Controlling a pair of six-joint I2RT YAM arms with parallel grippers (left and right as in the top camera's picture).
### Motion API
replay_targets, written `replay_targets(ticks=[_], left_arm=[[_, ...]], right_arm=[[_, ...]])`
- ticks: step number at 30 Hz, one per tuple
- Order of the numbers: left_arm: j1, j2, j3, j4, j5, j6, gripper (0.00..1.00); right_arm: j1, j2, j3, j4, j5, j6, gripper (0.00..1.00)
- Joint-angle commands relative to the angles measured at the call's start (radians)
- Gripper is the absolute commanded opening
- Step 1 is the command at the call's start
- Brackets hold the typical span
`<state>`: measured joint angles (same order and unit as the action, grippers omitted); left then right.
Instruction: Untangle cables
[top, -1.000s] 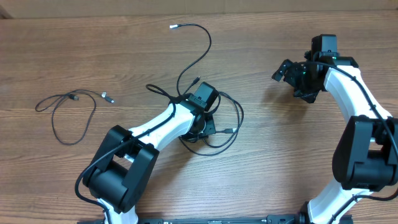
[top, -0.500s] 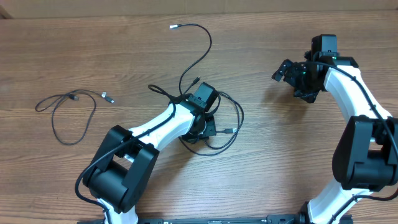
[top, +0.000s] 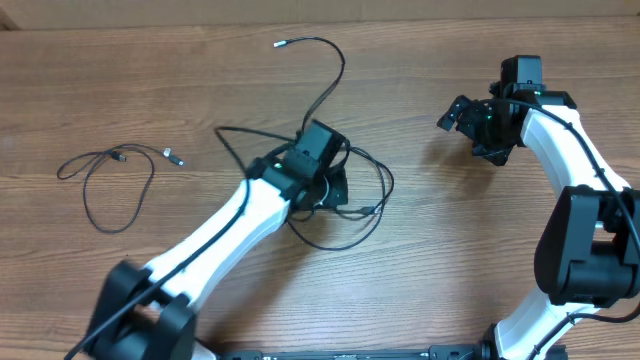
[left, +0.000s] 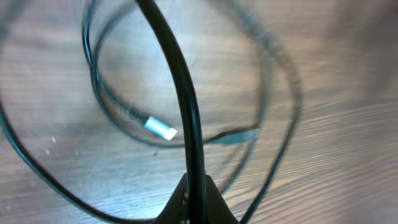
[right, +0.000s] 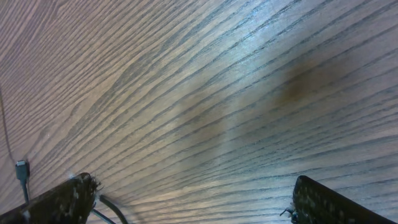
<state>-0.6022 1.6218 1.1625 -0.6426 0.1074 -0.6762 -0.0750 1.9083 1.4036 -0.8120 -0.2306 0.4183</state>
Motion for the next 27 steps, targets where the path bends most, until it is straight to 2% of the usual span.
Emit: replay_targets(ticks=[1,10,21,27], left_arm=[[0.009,-0.107,0.048,0.04,-0.045,0.027,0.04],[0.037,-0.298,0.052,0.308,-0.084,0.026,0.04],[0.045,-0.427,0.052,0.743,-0.093,0.026,0.04],[0.048,-0.474,0.052,0.816,-0.186,0.07,0.04]], right_arm=[[0.001,-0.025,0.016,0.002,0.005,0.001,1.0],[0.001,-0.025,0.016,0.002,0.005,0.001,1.0],[0.001,-0.025,0.016,0.002,0.005,0.001,1.0],[0.001,-0.025,0.016,0.002,0.005,0.0,1.0]])
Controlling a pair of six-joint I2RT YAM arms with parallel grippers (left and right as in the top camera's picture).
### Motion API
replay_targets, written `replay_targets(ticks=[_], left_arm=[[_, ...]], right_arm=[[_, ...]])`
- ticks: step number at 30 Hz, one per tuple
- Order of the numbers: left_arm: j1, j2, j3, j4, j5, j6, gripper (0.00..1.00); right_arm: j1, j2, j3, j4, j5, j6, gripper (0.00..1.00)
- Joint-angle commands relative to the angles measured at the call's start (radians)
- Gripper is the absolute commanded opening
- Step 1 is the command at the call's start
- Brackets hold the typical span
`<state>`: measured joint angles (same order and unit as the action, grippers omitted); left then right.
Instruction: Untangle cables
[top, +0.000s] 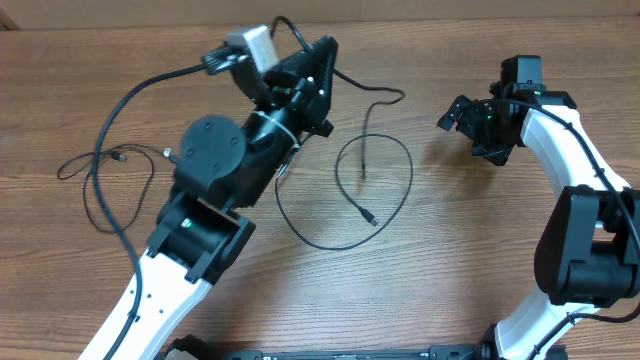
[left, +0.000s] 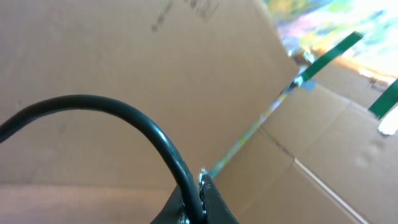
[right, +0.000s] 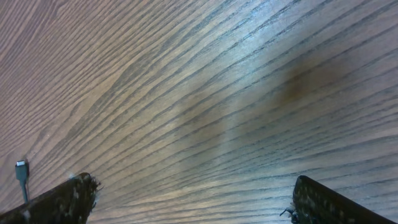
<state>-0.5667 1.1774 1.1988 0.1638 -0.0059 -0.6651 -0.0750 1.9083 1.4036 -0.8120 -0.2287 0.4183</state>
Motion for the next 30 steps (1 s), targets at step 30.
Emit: replay_targets(ticks=[30], left_arm=[[-0.004,-0.063,0.016,0.445,-0.432,0.826,0.04]], right_arm=[[0.001,-0.025,0.016,0.002,0.003,0.001,1.0]])
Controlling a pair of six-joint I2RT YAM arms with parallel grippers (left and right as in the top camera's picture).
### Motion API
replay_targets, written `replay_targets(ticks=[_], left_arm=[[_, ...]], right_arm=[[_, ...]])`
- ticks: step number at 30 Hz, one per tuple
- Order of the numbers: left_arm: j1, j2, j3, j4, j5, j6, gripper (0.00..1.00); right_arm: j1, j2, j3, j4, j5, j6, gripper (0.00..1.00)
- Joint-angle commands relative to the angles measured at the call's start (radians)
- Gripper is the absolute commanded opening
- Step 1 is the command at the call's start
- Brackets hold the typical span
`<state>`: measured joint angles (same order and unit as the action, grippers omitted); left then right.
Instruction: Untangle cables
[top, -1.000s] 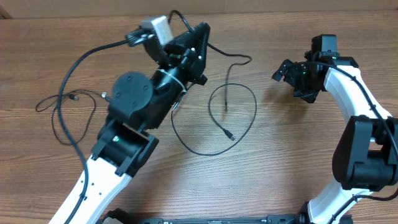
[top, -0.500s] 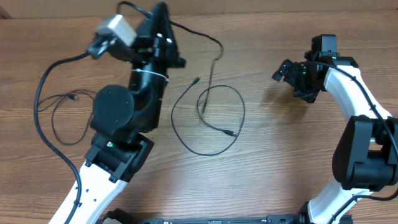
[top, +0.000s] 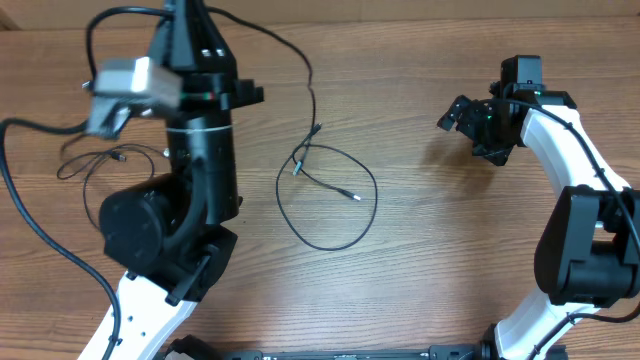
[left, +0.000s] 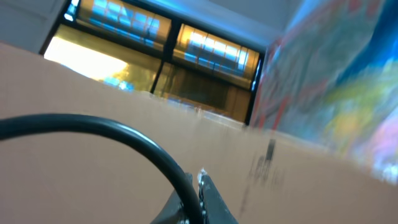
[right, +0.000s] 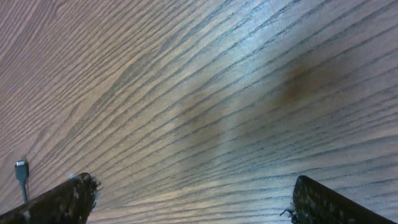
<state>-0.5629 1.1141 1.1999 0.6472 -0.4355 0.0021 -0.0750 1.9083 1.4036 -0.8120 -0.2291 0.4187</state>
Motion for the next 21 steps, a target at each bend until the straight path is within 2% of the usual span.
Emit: replay_targets(ticks=[1,11,15,21], left_arm=[[-0.006,0.0,0.015,-0.059,-0.016,0.172,0.04],[0.019,0.023,0.015,-0.102,-0.131,0.291,0.04],[0.066,0.031,0.015,-0.15,-0.183,0.29,0.04],[0.184,0.043,0.015,-0.262,-0.182,0.29,0.04]], right_arm=[[0.001,-0.025,0.016,0.002,0.004,0.0,1.0],[0.001,-0.025,0.016,0.002,0.004,0.0,1.0],[0.001,-0.025,0.016,0.002,0.004,0.0,1.0],[0.001,-0.025,0.016,0.002,0.004,0.0,1.0]])
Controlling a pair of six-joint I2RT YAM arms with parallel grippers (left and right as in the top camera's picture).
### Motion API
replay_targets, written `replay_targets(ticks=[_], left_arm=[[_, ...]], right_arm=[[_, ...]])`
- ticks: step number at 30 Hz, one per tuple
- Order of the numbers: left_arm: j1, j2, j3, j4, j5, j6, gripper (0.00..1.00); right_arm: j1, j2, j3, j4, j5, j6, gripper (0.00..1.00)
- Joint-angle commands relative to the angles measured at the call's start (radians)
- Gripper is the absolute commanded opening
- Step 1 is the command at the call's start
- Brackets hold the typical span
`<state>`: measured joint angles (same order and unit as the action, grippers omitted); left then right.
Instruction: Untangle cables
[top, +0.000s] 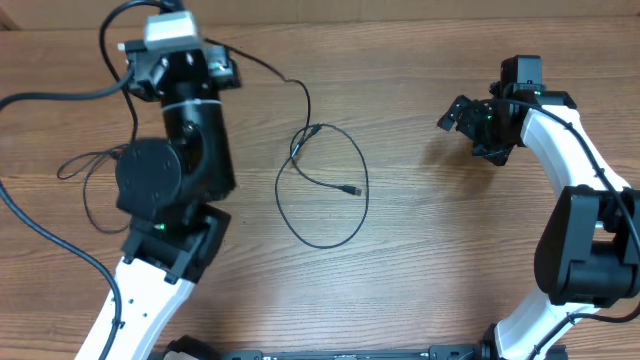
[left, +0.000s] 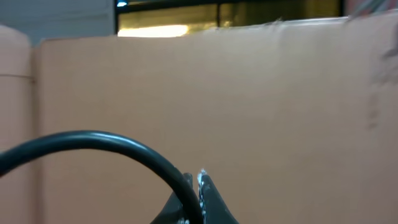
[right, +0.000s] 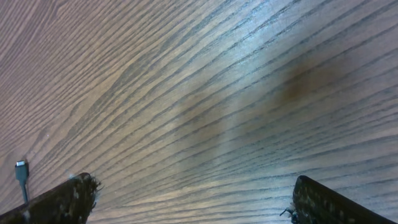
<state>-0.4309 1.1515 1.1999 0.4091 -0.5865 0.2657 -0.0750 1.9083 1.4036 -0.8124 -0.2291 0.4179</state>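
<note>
My left gripper (top: 205, 58) is raised high over the table's back left, and its fingertips (left: 194, 185) are shut on a black cable (left: 93, 140). That cable (top: 296, 92) arcs right and hangs down to a plug (top: 300, 146) touching a thin looped cable (top: 362, 190) on the table. A third cable (top: 92, 195) lies at the left, partly hidden by the arm. At the right, my right gripper (top: 456, 114) stays open low over bare wood (right: 193, 205) with nothing between its fingers.
A cardboard wall (left: 280, 112) runs behind the table's far edge. The left arm's own thick wiring (top: 60, 97) loops out to the left. A small plug tip (right: 22, 169) shows at the left edge of the right wrist view.
My left wrist has swung toward the back of the table, still shut on the black cable. The hanging plug and the loop on the table shifted slightly. The right arm has not moved.
My left gripper was first shut on a black cable down in the tangle at the table's middle. Then it held the cable lifted toward the back, and the tangle had opened out. Afterwards it was high at the left, with one loop left lying on the table, as now.
</note>
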Motion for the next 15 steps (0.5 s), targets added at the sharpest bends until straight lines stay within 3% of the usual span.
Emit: replay_targets(ticks=[1,15], left_arm=[[0.067,0.007,0.015,-0.043,-0.03,0.023,0.04],[0.367,0.154,0.014,-0.549,-0.031,-0.295,0.04]], right_arm=[[0.001,-0.025,0.016,0.002,0.004,0.001,1.0],[0.001,-0.025,0.016,0.002,0.004,0.001,1.0]])
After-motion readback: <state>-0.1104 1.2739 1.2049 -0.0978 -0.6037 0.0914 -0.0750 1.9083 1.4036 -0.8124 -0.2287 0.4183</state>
